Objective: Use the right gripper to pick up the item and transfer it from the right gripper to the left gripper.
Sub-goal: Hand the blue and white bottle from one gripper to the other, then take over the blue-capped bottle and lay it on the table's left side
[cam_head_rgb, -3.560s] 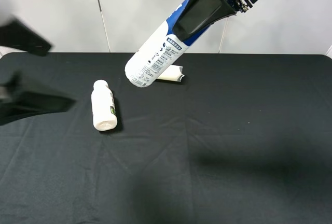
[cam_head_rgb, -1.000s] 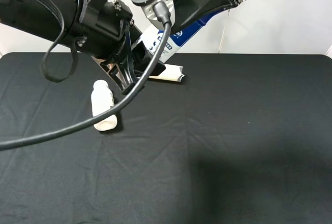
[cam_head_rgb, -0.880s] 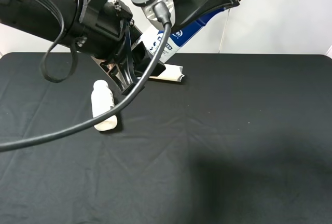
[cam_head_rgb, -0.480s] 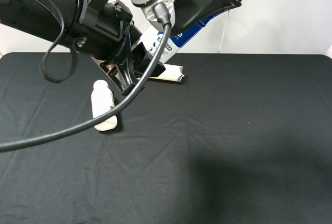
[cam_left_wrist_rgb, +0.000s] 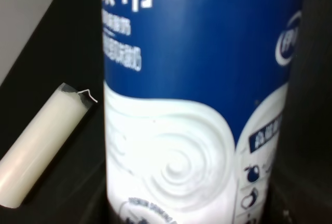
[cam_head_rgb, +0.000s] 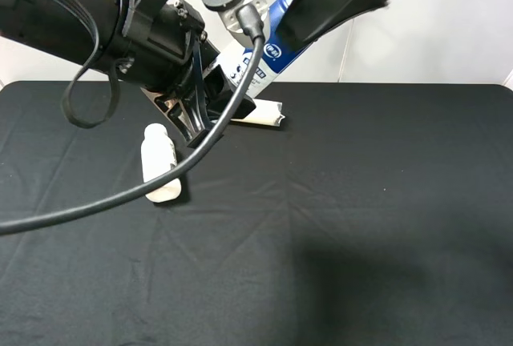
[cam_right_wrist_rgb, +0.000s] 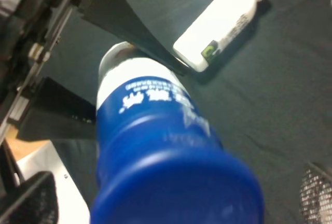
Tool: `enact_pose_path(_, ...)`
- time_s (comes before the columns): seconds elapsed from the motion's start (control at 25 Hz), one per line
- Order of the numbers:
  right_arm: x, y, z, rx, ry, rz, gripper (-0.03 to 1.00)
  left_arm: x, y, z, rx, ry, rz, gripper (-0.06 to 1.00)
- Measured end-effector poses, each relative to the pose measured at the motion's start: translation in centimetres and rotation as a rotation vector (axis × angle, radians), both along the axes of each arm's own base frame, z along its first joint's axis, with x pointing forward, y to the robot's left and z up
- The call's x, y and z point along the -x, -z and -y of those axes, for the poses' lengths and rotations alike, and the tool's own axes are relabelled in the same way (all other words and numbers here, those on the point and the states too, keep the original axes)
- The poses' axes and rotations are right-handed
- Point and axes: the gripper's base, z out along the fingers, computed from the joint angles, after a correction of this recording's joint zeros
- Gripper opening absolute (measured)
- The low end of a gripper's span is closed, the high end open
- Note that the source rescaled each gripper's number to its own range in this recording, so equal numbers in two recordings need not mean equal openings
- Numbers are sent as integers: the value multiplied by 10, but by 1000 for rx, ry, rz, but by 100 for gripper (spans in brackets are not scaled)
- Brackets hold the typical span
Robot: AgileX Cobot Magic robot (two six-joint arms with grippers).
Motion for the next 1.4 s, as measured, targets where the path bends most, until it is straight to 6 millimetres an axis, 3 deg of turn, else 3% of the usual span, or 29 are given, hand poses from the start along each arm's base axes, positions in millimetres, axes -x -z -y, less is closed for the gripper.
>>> enact_pose_path(0.76, 62, -57, 69, 117, 329, 264, 100, 0, 0, 0, -1, 0, -1, 4)
enact_pose_path(1.04, 103, -37, 99, 157, 426, 273, 100, 0, 0, 0, 0, 0, -1, 4)
enact_pose_path(1.4, 161, 20, 132, 163, 485, 230, 100, 0, 0, 0, 0, 0, -1, 4)
